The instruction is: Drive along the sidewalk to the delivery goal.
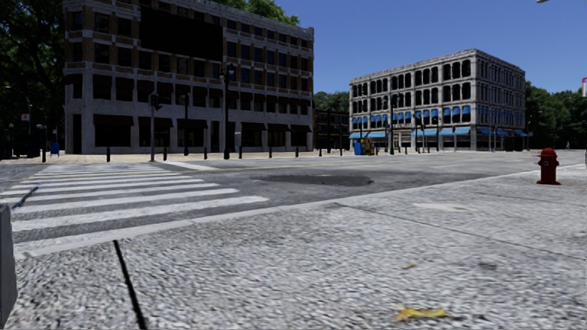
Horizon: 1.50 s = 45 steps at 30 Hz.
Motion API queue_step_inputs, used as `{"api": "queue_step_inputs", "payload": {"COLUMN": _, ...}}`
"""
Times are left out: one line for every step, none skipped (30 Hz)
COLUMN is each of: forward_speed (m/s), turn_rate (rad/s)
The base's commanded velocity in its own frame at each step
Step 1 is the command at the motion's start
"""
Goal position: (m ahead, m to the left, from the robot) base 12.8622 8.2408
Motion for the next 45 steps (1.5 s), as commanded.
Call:
{"api": "queue_step_inputs", "payload": {"forward_speed": 2.00, "turn_rate": 0.63}}
{"api": "queue_step_inputs", "payload": {"forward_speed": 2.00, "turn_rate": 0.62}}
{"api": "queue_step_inputs", "payload": {"forward_speed": 2.00, "turn_rate": 0.62}}
{"api": "queue_step_inputs", "payload": {"forward_speed": 2.00, "turn_rate": 0.62}}
{"api": "queue_step_inputs", "payload": {"forward_speed": 2.00, "turn_rate": 0.62}}
{"api": "queue_step_inputs", "payload": {"forward_speed": 2.00, "turn_rate": 0.62}}
{"api": "queue_step_inputs", "payload": {"forward_speed": 2.00, "turn_rate": 0.62}}
{"api": "queue_step_inputs", "payload": {"forward_speed": 2.00, "turn_rate": 0.62}}
{"api": "queue_step_inputs", "payload": {"forward_speed": 2.00, "turn_rate": 0.62}}
{"api": "queue_step_inputs", "payload": {"forward_speed": 2.00, "turn_rate": 0.62}}
{"api": "queue_step_inputs", "payload": {"forward_speed": 2.00, "turn_rate": 0.61}}
{"api": "queue_step_inputs", "payload": {"forward_speed": 2.00, "turn_rate": 0.61}}
{"api": "queue_step_inputs", "payload": {"forward_speed": 2.00, "turn_rate": 0.61}}
{"api": "queue_step_inputs", "payload": {"forward_speed": 2.00, "turn_rate": 0.61}}
{"api": "queue_step_inputs", "payload": {"forward_speed": 2.00, "turn_rate": 0.61}}
{"api": "queue_step_inputs", "payload": {"forward_speed": 2.00, "turn_rate": 0.61}}
{"api": "queue_step_inputs", "payload": {"forward_speed": 2.00, "turn_rate": 0.61}}
{"api": "queue_step_inputs", "payload": {"forward_speed": 2.00, "turn_rate": 0.61}}
{"api": "queue_step_inputs", "payload": {"forward_speed": 2.00, "turn_rate": 0.61}}
{"api": "queue_step_inputs", "payload": {"forward_speed": 2.00, "turn_rate": 0.61}}
{"api": "queue_step_inputs", "payload": {"forward_speed": 2.00, "turn_rate": 0.61}}
{"api": "queue_step_inputs", "payload": {"forward_speed": 2.00, "turn_rate": 0.60}}
{"api": "queue_step_inputs", "payload": {"forward_speed": 2.00, "turn_rate": 0.60}}
{"api": "queue_step_inputs", "payload": {"forward_speed": 2.00, "turn_rate": 0.60}}
{"api": "queue_step_inputs", "payload": {"forward_speed": 2.00, "turn_rate": 0.60}}
{"api": "queue_step_inputs", "payload": {"forward_speed": 2.00, "turn_rate": 0.59}}
{"api": "queue_step_inputs", "payload": {"forward_speed": 2.00, "turn_rate": 0.54}}
{"api": "queue_step_inputs", "payload": {"forward_speed": 2.00, "turn_rate": 0.54}}
{"api": "queue_step_inputs", "payload": {"forward_speed": 2.00, "turn_rate": 0.44}}
{"api": "queue_step_inputs", "payload": {"forward_speed": 2.00, "turn_rate": 0.40}}
{"api": "queue_step_inputs", "payload": {"forward_speed": 2.00, "turn_rate": 0.39}}
{"api": "queue_step_inputs", "payload": {"forward_speed": 2.00, "turn_rate": 0.39}}
{"api": "queue_step_inputs", "payload": {"forward_speed": 2.00, "turn_rate": 0.00}}
{"api": "queue_step_inputs", "payload": {"forward_speed": 2.00, "turn_rate": 0.00}}
{"api": "queue_step_inputs", "payload": {"forward_speed": 2.00, "turn_rate": 0.00}}
{"api": "queue_step_inputs", "payload": {"forward_speed": 2.00, "turn_rate": 0.00}}
{"api": "queue_step_inputs", "payload": {"forward_speed": 2.00, "turn_rate": 0.00}}
{"api": "queue_step_inputs", "payload": {"forward_speed": 2.00, "turn_rate": 0.00}}
{"api": "queue_step_inputs", "payload": {"forward_speed": 2.00, "turn_rate": 0.00}}
{"api": "queue_step_inputs", "payload": {"forward_speed": 2.00, "turn_rate": 0.00}}
{"api": "queue_step_inputs", "payload": {"forward_speed": 2.00, "turn_rate": 0.00}}
{"api": "queue_step_inputs", "payload": {"forward_speed": 1.90, "turn_rate": 0.00}}
{"api": "queue_step_inputs", "payload": {"forward_speed": 1.90, "turn_rate": 0.00}}
{"api": "queue_step_inputs", "payload": {"forward_speed": 1.71, "turn_rate": 0.00}}
{"api": "queue_step_inputs", "payload": {"forward_speed": 1.59, "turn_rate": 0.00}}
